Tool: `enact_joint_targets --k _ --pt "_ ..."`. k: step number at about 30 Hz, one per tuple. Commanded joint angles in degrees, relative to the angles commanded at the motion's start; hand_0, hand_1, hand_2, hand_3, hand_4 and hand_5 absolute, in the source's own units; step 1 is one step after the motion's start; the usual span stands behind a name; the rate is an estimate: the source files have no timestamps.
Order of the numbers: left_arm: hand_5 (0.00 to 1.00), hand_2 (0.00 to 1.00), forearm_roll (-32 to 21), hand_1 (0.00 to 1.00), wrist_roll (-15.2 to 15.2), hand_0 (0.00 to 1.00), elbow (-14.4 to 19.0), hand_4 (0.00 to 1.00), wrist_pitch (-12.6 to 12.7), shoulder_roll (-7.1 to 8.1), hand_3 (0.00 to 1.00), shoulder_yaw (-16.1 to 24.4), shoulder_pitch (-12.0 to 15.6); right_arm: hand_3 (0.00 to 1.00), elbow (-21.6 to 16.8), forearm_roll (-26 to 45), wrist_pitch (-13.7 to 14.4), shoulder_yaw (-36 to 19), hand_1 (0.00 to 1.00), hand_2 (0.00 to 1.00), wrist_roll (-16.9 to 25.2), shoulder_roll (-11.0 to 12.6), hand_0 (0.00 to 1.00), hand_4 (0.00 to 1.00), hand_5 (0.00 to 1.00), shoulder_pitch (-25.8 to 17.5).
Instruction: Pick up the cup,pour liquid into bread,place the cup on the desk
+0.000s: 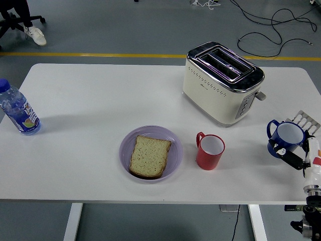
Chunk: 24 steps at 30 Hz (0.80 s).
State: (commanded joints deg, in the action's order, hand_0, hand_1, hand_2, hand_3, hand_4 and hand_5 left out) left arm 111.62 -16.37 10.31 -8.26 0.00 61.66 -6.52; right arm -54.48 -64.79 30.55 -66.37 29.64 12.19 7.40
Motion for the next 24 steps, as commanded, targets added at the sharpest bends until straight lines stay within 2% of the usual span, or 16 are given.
enact_joint_targets --k 24 --pt "0.895 0.705 -0.2 0.687 0.2 0.653 0.0 0.294 -0.2 0.0 0.589 -0.7 0.1 0.56 3.2 1.2 -0.4 6.4 0.432 0.572 0.6 -2.3 0.451 0.551 0.002 1.9"
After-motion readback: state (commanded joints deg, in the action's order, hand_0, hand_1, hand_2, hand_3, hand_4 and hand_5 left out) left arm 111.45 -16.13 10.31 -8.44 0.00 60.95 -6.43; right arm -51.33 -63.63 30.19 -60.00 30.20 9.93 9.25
